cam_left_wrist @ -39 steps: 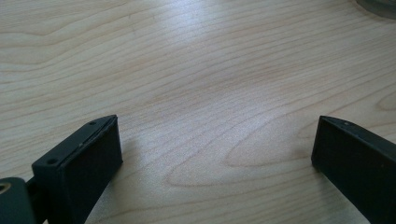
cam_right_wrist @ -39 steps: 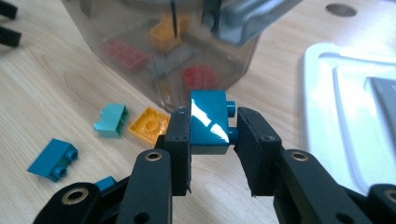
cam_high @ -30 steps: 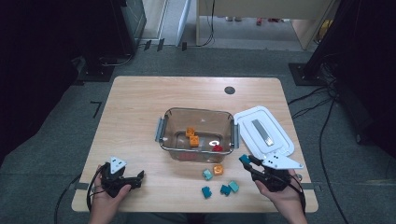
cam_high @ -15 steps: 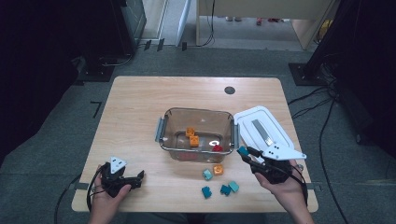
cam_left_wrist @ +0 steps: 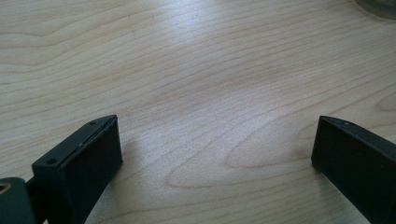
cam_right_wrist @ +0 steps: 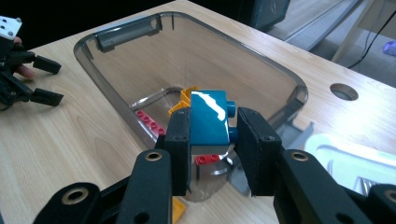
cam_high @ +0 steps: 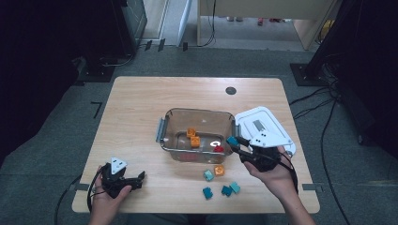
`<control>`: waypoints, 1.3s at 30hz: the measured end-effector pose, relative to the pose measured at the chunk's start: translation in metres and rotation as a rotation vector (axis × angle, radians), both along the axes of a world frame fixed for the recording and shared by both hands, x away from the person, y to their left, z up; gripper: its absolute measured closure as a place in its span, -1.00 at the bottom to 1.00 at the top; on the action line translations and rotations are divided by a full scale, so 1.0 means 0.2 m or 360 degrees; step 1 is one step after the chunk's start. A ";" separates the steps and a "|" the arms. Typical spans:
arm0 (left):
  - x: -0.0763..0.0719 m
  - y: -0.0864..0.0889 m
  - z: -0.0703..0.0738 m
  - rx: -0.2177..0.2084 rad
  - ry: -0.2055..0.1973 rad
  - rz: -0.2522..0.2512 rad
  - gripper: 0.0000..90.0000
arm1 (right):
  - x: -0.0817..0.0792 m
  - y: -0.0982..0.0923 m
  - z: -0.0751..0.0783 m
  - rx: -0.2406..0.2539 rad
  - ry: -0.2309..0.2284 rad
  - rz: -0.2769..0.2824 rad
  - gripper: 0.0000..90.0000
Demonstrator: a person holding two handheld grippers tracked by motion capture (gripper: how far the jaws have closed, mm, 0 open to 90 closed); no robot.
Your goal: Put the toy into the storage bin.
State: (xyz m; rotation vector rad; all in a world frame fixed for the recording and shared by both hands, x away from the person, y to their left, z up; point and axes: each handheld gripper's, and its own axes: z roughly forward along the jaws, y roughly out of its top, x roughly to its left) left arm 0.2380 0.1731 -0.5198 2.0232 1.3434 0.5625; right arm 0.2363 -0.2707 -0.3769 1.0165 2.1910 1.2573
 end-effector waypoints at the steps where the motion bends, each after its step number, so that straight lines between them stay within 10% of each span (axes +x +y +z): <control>1: 0.00 0.00 0.00 0.0000 0.0001 0.0000 -0.97 | 0.02 0.01 0.00 -0.0006 0.0004 0.0008 0.51; 26: 0.00 0.00 0.00 0.0000 -0.0004 0.0002 -0.97 | 0.31 0.24 -0.03 -0.0167 0.0204 0.0069 0.49; 39: 0.00 0.00 0.00 0.0000 -0.0004 0.0001 -0.97 | 0.29 0.23 -0.03 -0.0086 0.0191 0.0061 -0.50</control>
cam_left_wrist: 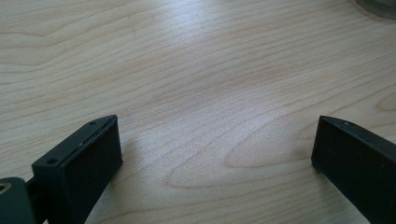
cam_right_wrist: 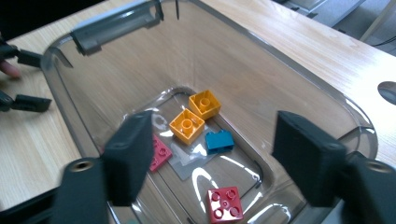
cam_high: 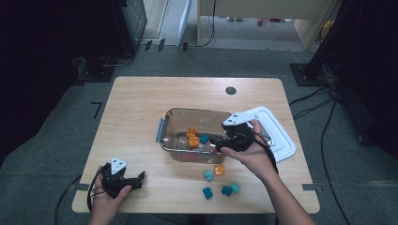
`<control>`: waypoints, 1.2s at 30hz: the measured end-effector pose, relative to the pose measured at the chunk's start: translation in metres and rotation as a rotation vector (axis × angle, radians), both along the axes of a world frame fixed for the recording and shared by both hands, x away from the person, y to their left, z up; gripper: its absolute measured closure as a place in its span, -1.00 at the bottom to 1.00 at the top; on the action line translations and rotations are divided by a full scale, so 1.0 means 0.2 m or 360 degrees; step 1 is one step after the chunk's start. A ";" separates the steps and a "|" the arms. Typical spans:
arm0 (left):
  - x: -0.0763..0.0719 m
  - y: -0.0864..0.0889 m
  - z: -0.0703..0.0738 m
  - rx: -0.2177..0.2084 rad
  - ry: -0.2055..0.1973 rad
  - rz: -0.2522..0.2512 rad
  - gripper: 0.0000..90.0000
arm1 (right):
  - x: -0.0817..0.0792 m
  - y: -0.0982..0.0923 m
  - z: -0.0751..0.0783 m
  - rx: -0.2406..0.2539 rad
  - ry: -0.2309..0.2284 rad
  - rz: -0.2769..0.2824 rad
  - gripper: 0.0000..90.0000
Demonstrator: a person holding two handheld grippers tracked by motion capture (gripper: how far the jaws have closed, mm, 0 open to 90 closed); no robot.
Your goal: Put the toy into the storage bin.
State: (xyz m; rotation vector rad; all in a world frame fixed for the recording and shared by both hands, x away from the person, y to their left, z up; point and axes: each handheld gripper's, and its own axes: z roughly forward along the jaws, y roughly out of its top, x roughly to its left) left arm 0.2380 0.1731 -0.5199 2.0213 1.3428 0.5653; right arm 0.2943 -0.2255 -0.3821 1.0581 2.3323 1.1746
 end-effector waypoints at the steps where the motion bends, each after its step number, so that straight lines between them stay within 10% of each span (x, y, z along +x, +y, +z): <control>1: 0.00 0.00 0.00 0.0000 0.0000 0.0000 -0.97 | -0.01 0.00 0.00 0.0008 -0.0007 -0.0004 -0.56; 19: 0.00 0.00 0.00 -0.0001 0.0003 -0.0001 -0.97 | -0.30 -0.13 0.01 0.0077 -0.0108 -0.0003 -0.92; 36: 0.00 0.00 0.00 0.0000 0.0003 -0.0001 -0.97 | -0.52 -0.23 -0.27 0.0111 -0.0066 -0.0026 -0.50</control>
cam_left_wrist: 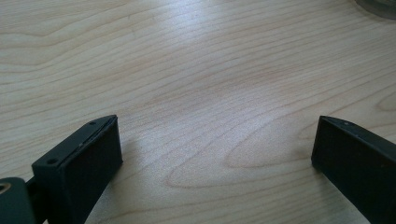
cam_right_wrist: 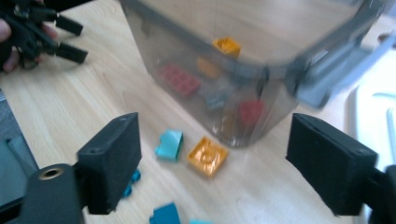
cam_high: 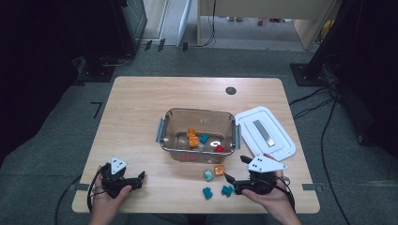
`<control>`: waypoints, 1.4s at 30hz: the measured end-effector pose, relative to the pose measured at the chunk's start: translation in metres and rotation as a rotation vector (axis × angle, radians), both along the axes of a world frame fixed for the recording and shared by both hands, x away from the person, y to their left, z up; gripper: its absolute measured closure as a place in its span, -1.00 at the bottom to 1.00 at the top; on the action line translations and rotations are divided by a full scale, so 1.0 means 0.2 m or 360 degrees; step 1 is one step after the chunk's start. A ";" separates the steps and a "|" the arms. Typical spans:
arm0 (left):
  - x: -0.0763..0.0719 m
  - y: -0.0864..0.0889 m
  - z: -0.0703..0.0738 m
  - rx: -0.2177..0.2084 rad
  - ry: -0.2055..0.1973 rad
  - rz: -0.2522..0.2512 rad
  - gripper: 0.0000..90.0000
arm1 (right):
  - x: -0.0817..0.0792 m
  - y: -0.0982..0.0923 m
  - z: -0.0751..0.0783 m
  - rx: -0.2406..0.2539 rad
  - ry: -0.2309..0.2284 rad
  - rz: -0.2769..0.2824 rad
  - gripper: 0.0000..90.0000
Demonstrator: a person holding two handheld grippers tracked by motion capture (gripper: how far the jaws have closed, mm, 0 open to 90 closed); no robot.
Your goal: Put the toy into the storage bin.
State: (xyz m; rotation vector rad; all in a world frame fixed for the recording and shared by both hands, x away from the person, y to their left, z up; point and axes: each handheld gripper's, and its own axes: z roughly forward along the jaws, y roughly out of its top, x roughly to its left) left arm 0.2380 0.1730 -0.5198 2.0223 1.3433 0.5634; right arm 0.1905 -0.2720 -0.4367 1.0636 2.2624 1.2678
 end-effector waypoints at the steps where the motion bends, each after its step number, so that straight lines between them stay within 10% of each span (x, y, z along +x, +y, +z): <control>1: 0.00 0.00 0.00 0.0000 0.0000 0.0000 -0.97 | -0.01 -0.01 -0.02 0.0006 0.0009 0.0008 -0.46; 15: 0.00 0.00 0.00 -0.0001 -0.0001 0.0001 -0.97 | -0.09 -0.08 -0.29 -0.0081 0.0141 -0.0058 0.21; 42: 0.00 0.00 0.00 -0.0001 -0.0001 0.0001 -0.97 | -0.06 -0.13 -0.36 -0.0108 0.0280 -0.0076 0.51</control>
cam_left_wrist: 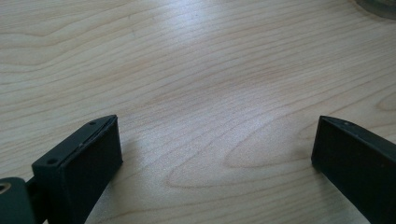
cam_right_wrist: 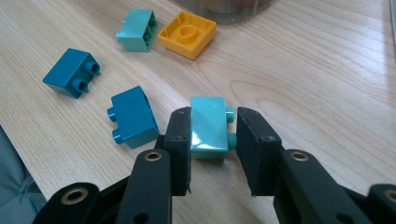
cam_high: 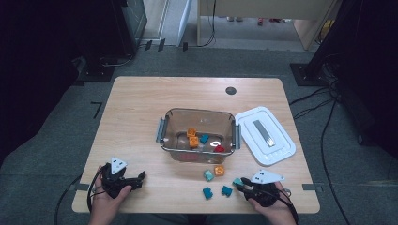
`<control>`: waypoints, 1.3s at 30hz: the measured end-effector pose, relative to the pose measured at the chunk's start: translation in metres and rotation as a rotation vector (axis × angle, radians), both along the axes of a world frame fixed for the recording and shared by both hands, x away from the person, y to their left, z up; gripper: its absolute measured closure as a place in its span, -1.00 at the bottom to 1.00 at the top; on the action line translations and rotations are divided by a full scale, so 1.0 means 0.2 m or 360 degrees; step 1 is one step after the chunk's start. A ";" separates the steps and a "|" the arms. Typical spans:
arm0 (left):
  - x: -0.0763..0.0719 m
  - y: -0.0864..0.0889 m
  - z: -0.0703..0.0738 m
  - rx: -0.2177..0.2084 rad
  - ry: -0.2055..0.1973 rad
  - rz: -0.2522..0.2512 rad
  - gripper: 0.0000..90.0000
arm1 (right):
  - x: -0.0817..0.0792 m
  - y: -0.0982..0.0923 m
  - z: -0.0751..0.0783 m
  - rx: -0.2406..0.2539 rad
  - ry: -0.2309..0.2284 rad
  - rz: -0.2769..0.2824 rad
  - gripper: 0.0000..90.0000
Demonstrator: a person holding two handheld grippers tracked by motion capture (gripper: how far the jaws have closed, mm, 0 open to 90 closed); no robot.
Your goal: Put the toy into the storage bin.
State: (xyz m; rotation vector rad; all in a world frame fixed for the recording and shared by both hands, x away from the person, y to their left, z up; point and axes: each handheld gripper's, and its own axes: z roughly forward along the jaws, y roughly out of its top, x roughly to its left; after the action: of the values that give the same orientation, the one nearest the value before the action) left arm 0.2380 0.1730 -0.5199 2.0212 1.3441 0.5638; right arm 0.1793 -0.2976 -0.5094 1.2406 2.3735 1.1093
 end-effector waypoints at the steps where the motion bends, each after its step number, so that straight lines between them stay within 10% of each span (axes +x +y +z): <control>1: 0.00 0.00 0.00 0.0000 0.0000 0.0000 -0.97 | 0.00 0.00 0.00 0.0002 -0.0002 -0.0002 0.51; 11: 0.00 0.00 0.00 0.0000 0.0000 0.0000 -0.97 | 0.01 -0.02 0.01 0.0033 -0.0007 -0.0043 0.63; 24: 0.00 0.00 0.00 0.0000 0.0000 0.0000 -0.97 | 0.02 -0.01 -0.02 -0.0044 0.0004 -0.0011 0.30; 39: 0.00 0.00 0.00 0.0000 0.0000 0.0000 -0.97 | 0.02 -0.02 0.00 -0.0065 -0.0059 -0.0015 0.51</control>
State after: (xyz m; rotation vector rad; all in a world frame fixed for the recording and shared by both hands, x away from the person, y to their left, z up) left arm 0.2380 0.1730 -0.5199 2.0212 1.3437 0.5637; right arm 0.1829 -0.3015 -0.5102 1.2058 2.3489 1.0664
